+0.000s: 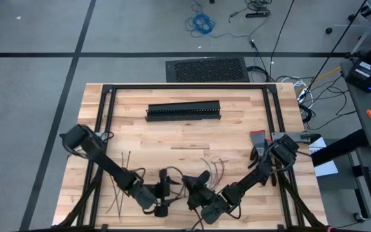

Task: Ziptie cables
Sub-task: Wrap the zip tie around the cable wires

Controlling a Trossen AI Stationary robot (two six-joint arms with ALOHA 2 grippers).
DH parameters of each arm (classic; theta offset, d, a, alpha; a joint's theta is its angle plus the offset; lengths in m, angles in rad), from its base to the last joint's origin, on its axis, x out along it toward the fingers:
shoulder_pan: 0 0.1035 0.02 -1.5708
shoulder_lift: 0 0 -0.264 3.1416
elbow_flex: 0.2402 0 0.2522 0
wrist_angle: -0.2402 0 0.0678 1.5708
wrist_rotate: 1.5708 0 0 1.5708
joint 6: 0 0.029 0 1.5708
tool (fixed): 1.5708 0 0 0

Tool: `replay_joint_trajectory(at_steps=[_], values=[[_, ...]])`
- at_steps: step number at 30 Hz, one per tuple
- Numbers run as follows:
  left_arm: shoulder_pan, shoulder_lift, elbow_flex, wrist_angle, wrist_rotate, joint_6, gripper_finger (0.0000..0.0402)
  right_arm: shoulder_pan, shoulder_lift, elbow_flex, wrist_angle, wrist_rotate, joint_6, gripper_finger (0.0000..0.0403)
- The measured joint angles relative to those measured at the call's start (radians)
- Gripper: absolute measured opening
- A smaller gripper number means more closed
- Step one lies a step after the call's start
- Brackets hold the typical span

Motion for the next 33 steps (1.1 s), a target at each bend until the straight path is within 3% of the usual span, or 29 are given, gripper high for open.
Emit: replay_joint_trajectory(at_steps=[4, 7, 11, 13, 24, 29, 33], values=[[-0.008, -0.135, 0.0, -0.255, -0.093, -0.069, 0.0265, 0.009, 0.0, 0.0, 0.006, -0.008, 0.144, 0.0111], [-0.026, -0.206, 0.0, -0.386, -0.152, -0.13, 0.0264, 0.012, -0.017, -0.001, -0.019, -0.111, 0.297, 0.013], [-0.062, -0.247, 0.0, -0.459, -0.194, -0.196, 0.0264, 0.012, -0.058, -0.001, -0.025, -0.26, 0.434, 0.0147], [-0.087, -0.249, 0.0, -0.463, -0.201, -0.219, 0.0264, 0.016, -0.075, -0.001, -0.033, -0.286, 0.468, 0.015], [-0.223, -0.271, 0.0, -0.497, -0.354, -0.273, 0.0264, 0.102, -0.24, -0.001, -0.024, -0.253, 0.446, 0.0148], [-0.269, -0.341, 0.016, -0.492, -0.365, -0.25, 0.0264, 0.186, -0.337, -0.001, -0.006, -0.248, 0.43, 0.0148], [-0.293, -0.355, 0.021, -0.427, -0.364, -0.247, 0.0264, 0.243, -0.339, -0.001, -0.049, -0.169, 0.547, 0.0145]])
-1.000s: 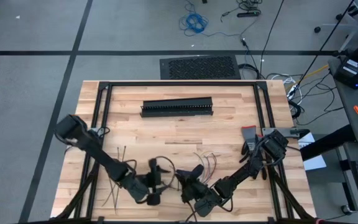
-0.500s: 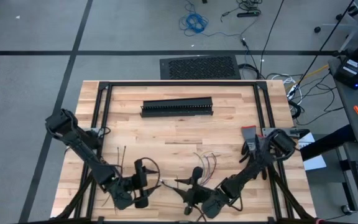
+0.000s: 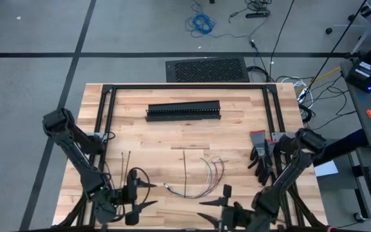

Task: Ziptie cables
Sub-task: Wrap the zip tie around the cable wires, then put the zip-tied cable into the black cable duct

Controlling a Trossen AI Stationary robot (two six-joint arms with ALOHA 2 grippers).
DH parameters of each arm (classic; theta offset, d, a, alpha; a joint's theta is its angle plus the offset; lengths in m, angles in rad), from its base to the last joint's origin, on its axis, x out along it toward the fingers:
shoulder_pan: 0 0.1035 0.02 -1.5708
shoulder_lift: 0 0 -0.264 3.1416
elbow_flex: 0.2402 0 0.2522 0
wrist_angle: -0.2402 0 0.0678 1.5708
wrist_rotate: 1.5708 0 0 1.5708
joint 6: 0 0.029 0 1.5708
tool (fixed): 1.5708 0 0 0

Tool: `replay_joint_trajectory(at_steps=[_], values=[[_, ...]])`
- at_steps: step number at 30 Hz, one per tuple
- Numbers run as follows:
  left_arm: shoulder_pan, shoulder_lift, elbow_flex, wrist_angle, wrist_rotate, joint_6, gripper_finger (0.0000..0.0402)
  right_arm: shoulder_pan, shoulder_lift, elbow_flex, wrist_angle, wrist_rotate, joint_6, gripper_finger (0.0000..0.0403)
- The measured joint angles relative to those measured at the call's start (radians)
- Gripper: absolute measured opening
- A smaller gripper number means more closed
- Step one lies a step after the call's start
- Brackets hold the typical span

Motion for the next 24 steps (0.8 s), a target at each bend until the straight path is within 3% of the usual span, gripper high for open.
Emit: replay_joint_trajectory(at_steps=[4, 6, 11, 15, 24], values=[[0.014, 0.079, 0.0, 0.018, 0.023, -0.03, 0.0264, -0.004, 0.085, 0.0, -0.155, -0.016, 0.324, 0.0131], [0.035, 0.149, -0.001, 0.032, 0.084, -0.046, 0.0264, -0.012, 0.152, -0.001, -0.174, -0.023, 0.441, 0.012], [0.102, 0.314, -0.001, 0.21, 0.24, 0.033, 0.0264, -0.034, 0.261, -0.002, -0.167, -0.196, 0.625, 0.0089], [0.14, 0.378, -0.002, 0.326, 0.284, 0.104, 0.0264, -0.065, 0.31, -0.002, -0.175, -0.26, 0.692, 0.0074], [0.193, 0.389, -0.002, 0.323, 0.288, 0.135, 0.0264, -0.117, 0.318, -0.001, -0.274, -0.276, 0.652, 0.0083]])
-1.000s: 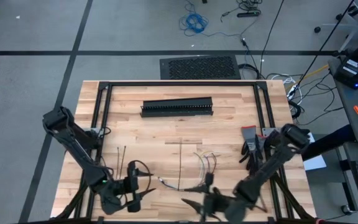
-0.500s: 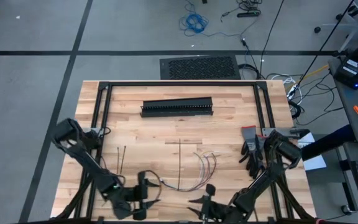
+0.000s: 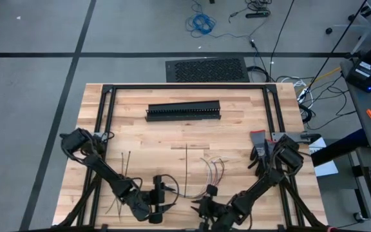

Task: Ziptie cables
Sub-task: Put the zip-tied cable into the black cable duct

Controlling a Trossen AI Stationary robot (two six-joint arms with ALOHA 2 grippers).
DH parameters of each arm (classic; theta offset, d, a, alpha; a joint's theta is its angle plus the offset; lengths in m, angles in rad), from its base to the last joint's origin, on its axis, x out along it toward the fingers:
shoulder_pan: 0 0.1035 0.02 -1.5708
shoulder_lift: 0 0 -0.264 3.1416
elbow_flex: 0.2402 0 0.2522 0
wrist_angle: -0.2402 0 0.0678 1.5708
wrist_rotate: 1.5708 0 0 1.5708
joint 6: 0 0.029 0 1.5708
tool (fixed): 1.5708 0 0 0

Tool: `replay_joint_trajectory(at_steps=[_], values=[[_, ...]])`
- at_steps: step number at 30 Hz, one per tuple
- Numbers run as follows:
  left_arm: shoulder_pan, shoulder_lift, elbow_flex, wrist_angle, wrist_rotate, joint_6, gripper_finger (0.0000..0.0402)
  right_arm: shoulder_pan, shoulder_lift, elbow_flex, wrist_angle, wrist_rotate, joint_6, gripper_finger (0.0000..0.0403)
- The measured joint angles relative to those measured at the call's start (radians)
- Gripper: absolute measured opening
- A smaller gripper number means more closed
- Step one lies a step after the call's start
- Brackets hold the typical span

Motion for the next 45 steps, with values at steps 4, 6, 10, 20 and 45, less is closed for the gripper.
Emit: replay_joint_trajectory(at_steps=[4, 6, 10, 20, 45], values=[[0.003, 0.033, 0.0, 0.007, 0.007, -0.001, 0.0264, -0.024, 0.0, 0.0, -0.074, -0.005, -0.016, 0.0095], [0.003, 0.058, -0.001, 0.024, 0.01, -0.002, 0.0264, -0.036, 0.0, 0.0, -0.109, -0.041, -0.001, 0.0102], [0.012, 0.099, -0.002, 0.062, 0.019, -0.002, 0.0264, -0.058, -0.001, 0.001, -0.177, -0.123, 0.045, 0.011], [0.064, 0.152, 0.003, 0.029, 0.018, -0.03, 0.0183, -0.096, -0.007, 0.005, -0.265, -0.162, -0.001, 0.0034], [0.088, 0.11, 0.0, -0.675, -0.262, -0.447, 0.0072, -0.349, -0.004, 0.0, -0.262, -0.153, -0.29, 0.0004]])
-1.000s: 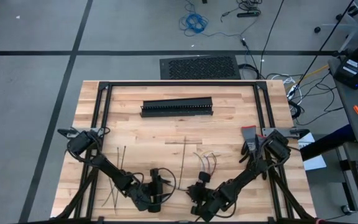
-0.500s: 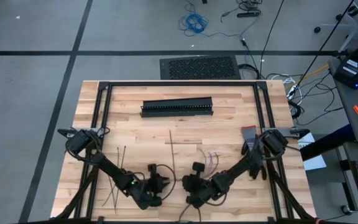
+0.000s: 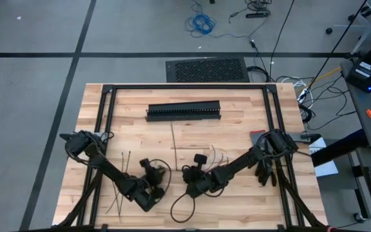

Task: Ziptie cables
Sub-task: Put the zip-tied cable into the black cable duct

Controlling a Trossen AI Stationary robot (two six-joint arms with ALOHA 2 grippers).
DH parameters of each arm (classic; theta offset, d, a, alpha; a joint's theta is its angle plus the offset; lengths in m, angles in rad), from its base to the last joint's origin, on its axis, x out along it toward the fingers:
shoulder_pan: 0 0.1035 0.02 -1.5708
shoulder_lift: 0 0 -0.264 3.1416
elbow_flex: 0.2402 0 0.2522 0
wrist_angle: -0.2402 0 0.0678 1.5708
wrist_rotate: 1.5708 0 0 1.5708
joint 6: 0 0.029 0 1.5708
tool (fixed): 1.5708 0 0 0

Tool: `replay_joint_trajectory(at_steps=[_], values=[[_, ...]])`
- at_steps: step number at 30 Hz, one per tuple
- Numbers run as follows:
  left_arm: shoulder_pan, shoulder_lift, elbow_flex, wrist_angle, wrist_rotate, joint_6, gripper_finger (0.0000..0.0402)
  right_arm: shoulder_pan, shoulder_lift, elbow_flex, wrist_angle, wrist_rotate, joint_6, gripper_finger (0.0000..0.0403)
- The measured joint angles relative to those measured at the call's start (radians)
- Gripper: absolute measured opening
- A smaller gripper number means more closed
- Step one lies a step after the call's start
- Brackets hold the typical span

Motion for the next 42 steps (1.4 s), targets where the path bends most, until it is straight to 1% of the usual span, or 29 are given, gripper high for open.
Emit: replay_joint_trajectory(at_steps=[3, 6, 11, 13, 15, 17, 20, 23, 26, 29, 32, 34, 37, 42], values=[[-0.023, -0.061, -0.006, -0.133, -0.018, -0.048, 0.0072, 0.006, -0.006, -0.002, 0.019, 0.008, 0.014, 0.0018], [-0.061, -0.149, -0.014, -0.234, -0.004, -0.052, 0.0072, 0.019, -0.022, -0.007, 0.041, 0.01, 0.003, 0.0045], [-0.144, -0.347, -0.007, -0.246, -0.016, -0.066, 0.0072, 0.054, -0.086, -0.005, 0.065, 0.03, 0.002, 0.01], [-0.18, -0.412, -0.007, -0.223, -0.02, -0.071, 0.0072, 0.067, -0.107, -0.005, 0.072, 0.03, 0.003, 0.012], [-0.214, -0.456, -0.006, -0.21, -0.05, -0.075, 0.0072, 0.083, -0.124, -0.005, 0.08, 0.033, 0.026, 0.0134], [-0.24, -0.463, -0.005, -0.212, -0.074, -0.111, 0.0072, 0.103, -0.135, -0.005, 0.098, 0.05, 0.081, 0.0143], [-0.254, -0.434, -0.028, -0.213, -0.06, -0.206, 0.0072, 0.156, -0.134, -0.003, 0.16, 0.101, 0.165, 0.0144], [-0.251, -0.377, -0.065, -0.233, 0.023, -0.3, 0.0072, 0.221, -0.115, -0.002, 0.235, 0.187, 0.183, 0.0138], [-0.236, -0.352, -0.098, -0.344, 0.131, -0.432, 0.0072, 0.282, -0.103, -0.002, 0.268, 0.287, 0.189, 0.0128], [-0.235, -0.35, -0.126, -0.561, 0.236, -0.637, 0.0072, 0.328, -0.103, -0.002, 0.272, 0.342, 0.209, 0.0117], [-0.242, -0.371, -0.159, -0.622, 0.304, -0.754, 0.0072, 0.355, -0.103, -0.002, 0.272, 0.363, 0.213, 0.0105], [-0.239, -0.387, -0.179, -0.608, 0.335, -0.76, 0.0072, 0.366, -0.103, -0.002, 0.273, 0.366, 0.211, 0.0096], [-0.209, -0.412, -0.194, -0.596, 0.344, -0.759, 0.0072, 0.365, -0.103, -0.002, 0.278, 0.369, 0.21, 0.0084], [-0.135, -0.458, -0.222, -0.562, 0.424, -0.69, 0.0072, 0.343, -0.103, -0.001, 0.295, 0.386, 0.179, 0.007]])
